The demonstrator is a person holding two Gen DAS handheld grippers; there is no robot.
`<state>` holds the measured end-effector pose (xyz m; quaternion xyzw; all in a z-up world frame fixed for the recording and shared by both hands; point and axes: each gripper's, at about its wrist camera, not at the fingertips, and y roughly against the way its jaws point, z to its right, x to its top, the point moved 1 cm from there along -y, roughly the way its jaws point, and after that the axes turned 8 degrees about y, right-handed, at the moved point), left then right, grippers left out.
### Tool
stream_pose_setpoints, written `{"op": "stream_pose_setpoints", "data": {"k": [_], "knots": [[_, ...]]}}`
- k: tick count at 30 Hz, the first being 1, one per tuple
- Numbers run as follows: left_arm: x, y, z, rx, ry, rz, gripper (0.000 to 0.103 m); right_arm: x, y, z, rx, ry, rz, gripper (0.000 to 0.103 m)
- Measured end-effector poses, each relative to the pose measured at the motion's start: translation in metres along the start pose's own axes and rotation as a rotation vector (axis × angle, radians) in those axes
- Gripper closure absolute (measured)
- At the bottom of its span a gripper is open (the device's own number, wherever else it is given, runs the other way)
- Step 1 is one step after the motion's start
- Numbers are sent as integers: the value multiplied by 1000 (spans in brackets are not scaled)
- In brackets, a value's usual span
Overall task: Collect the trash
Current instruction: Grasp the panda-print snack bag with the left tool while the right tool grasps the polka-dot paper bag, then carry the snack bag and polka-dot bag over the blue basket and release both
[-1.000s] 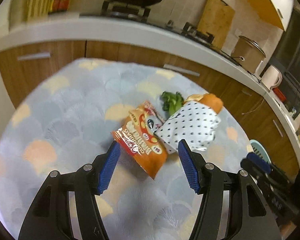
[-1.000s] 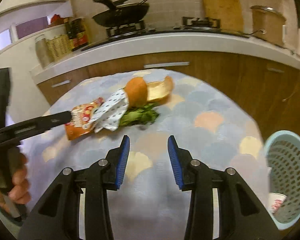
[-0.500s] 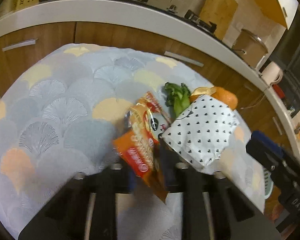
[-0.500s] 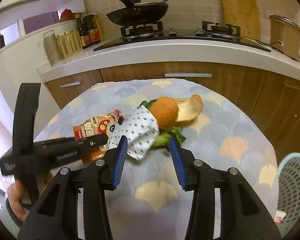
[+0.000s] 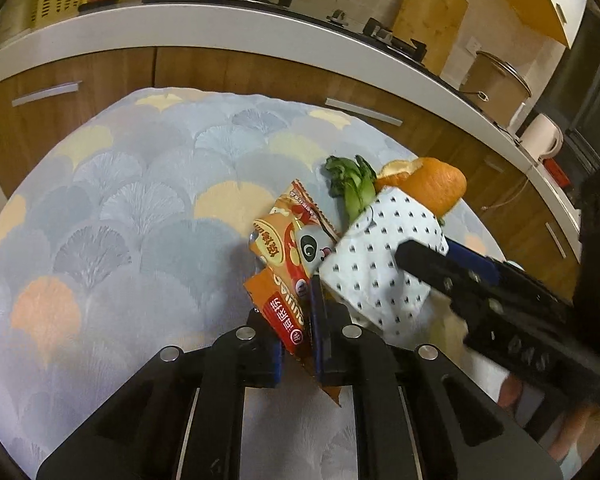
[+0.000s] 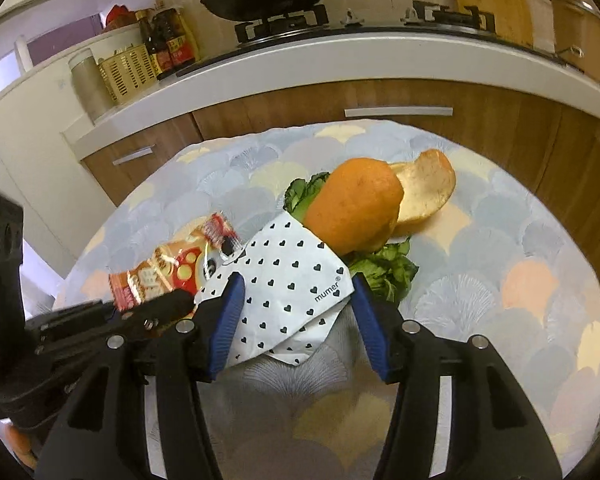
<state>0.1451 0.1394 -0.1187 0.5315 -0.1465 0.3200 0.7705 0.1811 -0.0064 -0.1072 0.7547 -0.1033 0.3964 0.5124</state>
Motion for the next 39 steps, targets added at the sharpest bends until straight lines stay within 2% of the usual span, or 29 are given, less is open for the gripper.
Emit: {"op": "stream_pose_setpoints", "data": {"k": [4, 5, 6, 8, 12, 13, 17, 23, 25, 27, 28, 30, 31, 34, 39], "knots": [[-10, 4, 5, -28, -20, -9, 95, 0, -1, -1, 15, -4, -3, 52], [-12, 4, 8, -28, -32, -8, 95, 0, -1, -2, 1, 5, -3, 57], [-13, 5, 10, -23, -40, -6, 95, -1, 0, -2, -3, 10, -5, 70], [-16, 6, 13, -17, -51, -2, 95, -2, 5, -1, 38, 1, 7, 77], [-18, 17, 11, -33, -39, 16, 96, -6, 22, -3, 15, 13, 37, 82], [-18, 21, 10, -36, -39, 23, 96, -8, 28, -2, 14, 11, 42, 86], [-20, 40, 8, -46, -32, 61, 98, -25, 57, 5, -7, -11, 55, 86], [-29, 53, 5, -63, -12, 77, 99, -54, 83, 26, -29, -45, -6, 86], [-33, 52, 6, -62, -14, 79, 99, -59, 83, 32, -78, -35, -45, 83], [-37, 48, 6, -52, -17, 81, 99, -62, 80, 40, -111, -49, -75, 71], [-39, 45, 5, -51, -17, 79, 99, -63, 79, 43, -112, -65, -77, 62], [-43, 40, 3, -51, -12, 71, 99, -67, 79, 48, -108, -96, -61, 34], [-43, 40, 3, -51, -14, 73, 99, -69, 78, 49, -108, -107, -55, 31], [-43, 40, 3, -64, -32, 75, 99, -69, 66, 45, -135, -109, -65, 31], [-44, 38, 4, -74, -40, 68, 99, -64, 40, 33, -131, -110, -111, 31]]}}
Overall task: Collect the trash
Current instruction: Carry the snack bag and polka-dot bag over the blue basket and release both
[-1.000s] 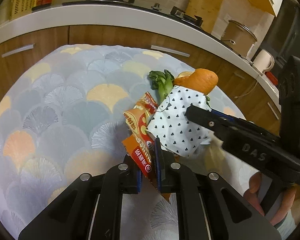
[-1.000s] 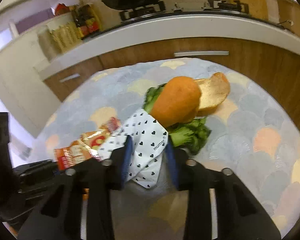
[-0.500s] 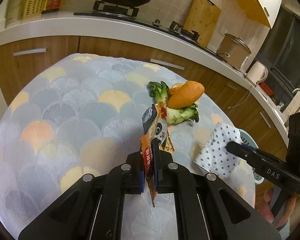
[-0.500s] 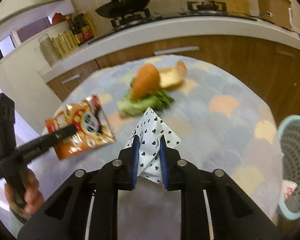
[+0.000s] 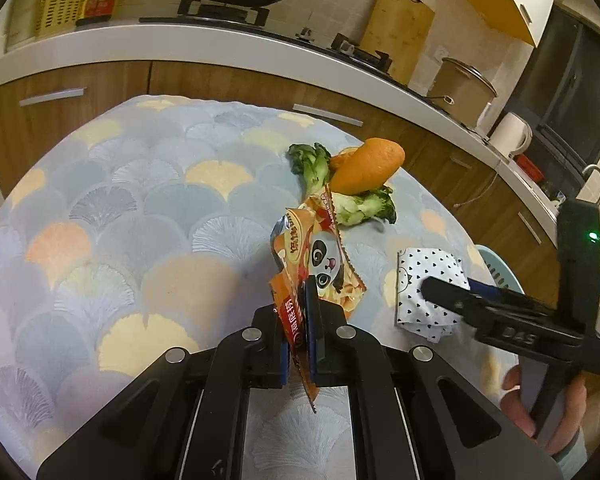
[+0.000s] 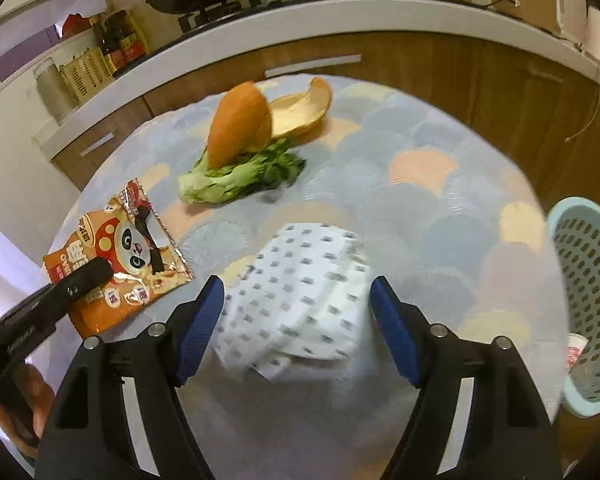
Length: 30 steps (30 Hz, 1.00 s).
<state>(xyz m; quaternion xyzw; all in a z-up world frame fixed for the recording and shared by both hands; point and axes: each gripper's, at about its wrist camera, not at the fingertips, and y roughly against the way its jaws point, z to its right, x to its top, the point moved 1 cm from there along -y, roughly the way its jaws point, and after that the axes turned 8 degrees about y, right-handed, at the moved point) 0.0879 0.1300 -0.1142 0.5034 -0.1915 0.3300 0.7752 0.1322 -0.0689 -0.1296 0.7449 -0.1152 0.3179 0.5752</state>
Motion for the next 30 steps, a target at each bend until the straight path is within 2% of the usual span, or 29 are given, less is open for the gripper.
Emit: {"op": "stream_pose_setpoints", "data": {"k": [1, 2, 3, 4, 5, 6, 8, 10, 16, 23, 30], "knots": [[0, 0, 0, 1, 0, -1, 99, 0, -2, -3, -24, 14, -1, 32], [0, -1, 0, 4, -1, -3, 99, -1, -3, -8, -60, 40, 2, 40], [0, -1, 0, 7, -3, -4, 99, -2, -3, -13, -82, 62, 2, 54], [0, -1, 1, 11, -6, -3, 99, -2, -2, -17, -83, 79, 9, 58], [0, -1, 2, 16, -11, -1, 99, -4, 1, -20, -59, 87, 18, 68], [0, -1, 3, 20, -16, 0, 99, -4, 3, -22, -56, 94, 25, 73], [-1, 0, 7, 24, -27, 6, 99, -6, 8, -25, -65, 116, 39, 77], [-1, 1, 9, 21, -27, 10, 99, -8, 18, -28, -71, 142, 67, 79], [2, 14, 27, -54, -24, 24, 100, -10, 58, -17, -118, 179, 158, 80], [10, 29, 79, -99, -91, 70, 100, -9, 97, 36, -140, 82, 225, 80], [15, 12, 143, -143, -179, 60, 100, -15, 129, 96, -188, 0, 275, 80]]}}
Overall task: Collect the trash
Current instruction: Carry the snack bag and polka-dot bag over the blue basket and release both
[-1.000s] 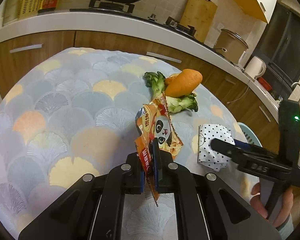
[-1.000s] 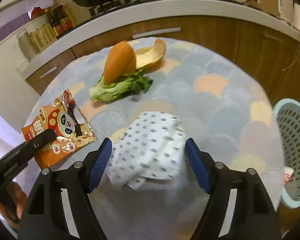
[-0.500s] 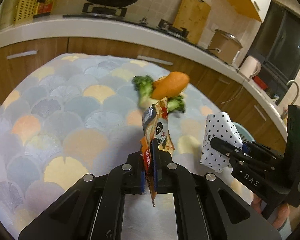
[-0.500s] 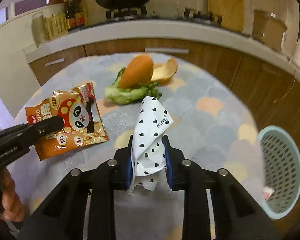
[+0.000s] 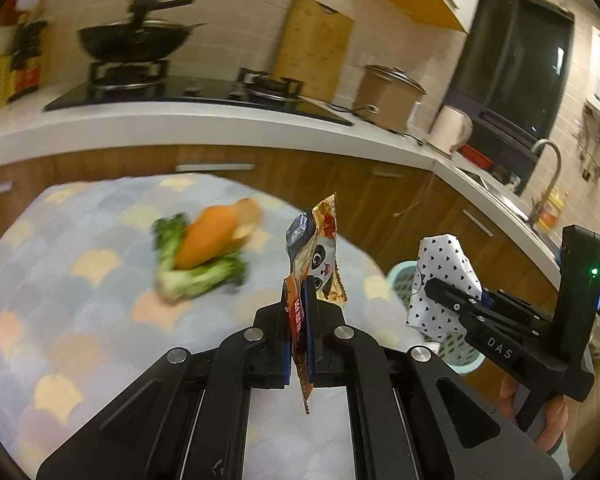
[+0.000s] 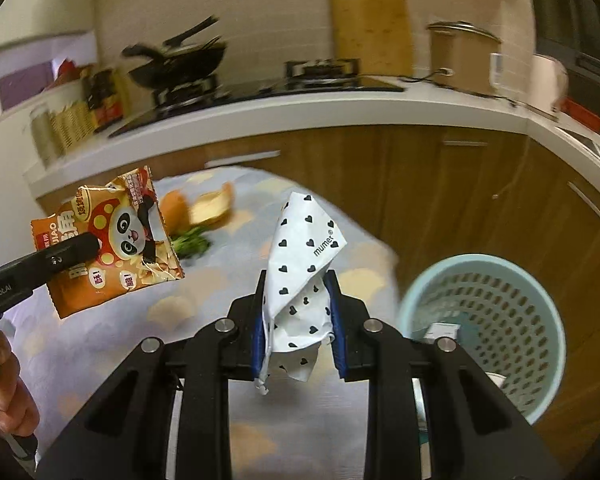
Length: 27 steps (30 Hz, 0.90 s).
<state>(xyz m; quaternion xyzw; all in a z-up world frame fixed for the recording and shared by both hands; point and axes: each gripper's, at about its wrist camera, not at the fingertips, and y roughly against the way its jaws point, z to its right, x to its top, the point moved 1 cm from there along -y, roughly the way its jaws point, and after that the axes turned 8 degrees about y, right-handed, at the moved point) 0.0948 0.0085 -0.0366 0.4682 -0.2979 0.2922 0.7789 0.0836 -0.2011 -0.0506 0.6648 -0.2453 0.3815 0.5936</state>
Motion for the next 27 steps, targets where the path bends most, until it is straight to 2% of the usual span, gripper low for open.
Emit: {"op": "stream_pose_setpoints", "data": {"k": [11, 19, 27], "knots": [[4, -65, 76, -82, -53, -63, 100, -17, 17, 106, -119, -126, 12, 80], [-13, -120, 125, -83, -148, -143, 100, -40, 7, 152, -164, -227, -46, 80], [-32, -165, 155, -91, -197, -220, 100, -62, -13, 182, -148, -297, -122, 79]]}}
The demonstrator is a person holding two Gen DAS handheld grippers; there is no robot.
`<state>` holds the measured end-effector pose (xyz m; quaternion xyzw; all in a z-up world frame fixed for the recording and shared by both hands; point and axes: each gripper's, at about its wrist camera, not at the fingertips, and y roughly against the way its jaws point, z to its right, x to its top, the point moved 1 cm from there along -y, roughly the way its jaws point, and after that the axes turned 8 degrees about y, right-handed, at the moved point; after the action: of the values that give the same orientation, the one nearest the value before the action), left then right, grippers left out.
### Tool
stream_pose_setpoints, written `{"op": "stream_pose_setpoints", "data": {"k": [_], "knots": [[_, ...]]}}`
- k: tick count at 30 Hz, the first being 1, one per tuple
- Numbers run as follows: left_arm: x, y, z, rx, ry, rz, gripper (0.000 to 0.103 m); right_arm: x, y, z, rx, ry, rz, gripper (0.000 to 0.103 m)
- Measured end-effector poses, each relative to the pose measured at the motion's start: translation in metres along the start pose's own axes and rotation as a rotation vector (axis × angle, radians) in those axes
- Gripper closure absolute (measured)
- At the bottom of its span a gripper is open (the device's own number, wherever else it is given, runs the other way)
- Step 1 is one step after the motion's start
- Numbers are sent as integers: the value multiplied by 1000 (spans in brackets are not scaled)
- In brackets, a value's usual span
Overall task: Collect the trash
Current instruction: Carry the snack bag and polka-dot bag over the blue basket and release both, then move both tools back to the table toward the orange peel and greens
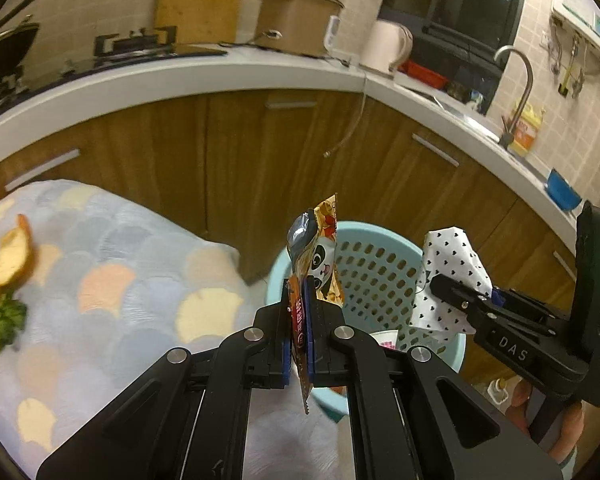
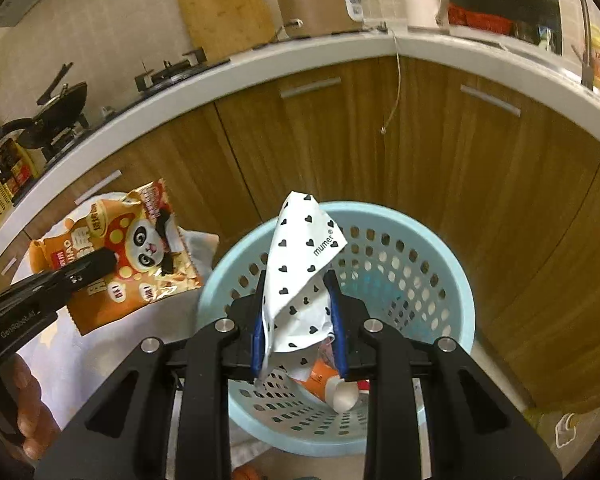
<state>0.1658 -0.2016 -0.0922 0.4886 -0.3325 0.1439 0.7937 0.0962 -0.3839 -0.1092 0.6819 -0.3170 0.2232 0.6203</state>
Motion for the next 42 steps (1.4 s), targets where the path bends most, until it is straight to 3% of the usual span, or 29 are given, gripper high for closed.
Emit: {"op": "stream_pose_setpoints", "data": {"k": [11, 12, 13, 14, 15, 16, 22, 29, 42], "knots": [[-4, -34, 20, 3, -28, -74, 95, -6, -19, 30, 62, -116, -70, 74], [-5, -37, 21, 0, -31, -86, 89, -7, -21, 33, 61, -124, -79, 68], [-6, -38, 22, 6, -37, -92, 76, -8, -22, 35, 57, -133, -85, 60], [-7, -39, 24, 17, -43, -88, 67, -10, -23, 37, 51, -143, -86, 41], [-8, -38, 25, 32, -50, -78, 55, -11, -23, 39, 46, -154, -85, 35], [-10, -36, 26, 43, -58, -67, 52, -13, -24, 39, 48, -158, -88, 35], [-10, -26, 21, 49, -62, -55, 52, -16, -21, 44, 74, -209, -82, 35], [-8, 0, 4, 52, -25, -3, 52, -7, -14, 30, 76, -179, -70, 35], [-1, 82, -73, 128, 92, 135, 52, 25, 9, -76, 164, 36, 7, 35]]}}
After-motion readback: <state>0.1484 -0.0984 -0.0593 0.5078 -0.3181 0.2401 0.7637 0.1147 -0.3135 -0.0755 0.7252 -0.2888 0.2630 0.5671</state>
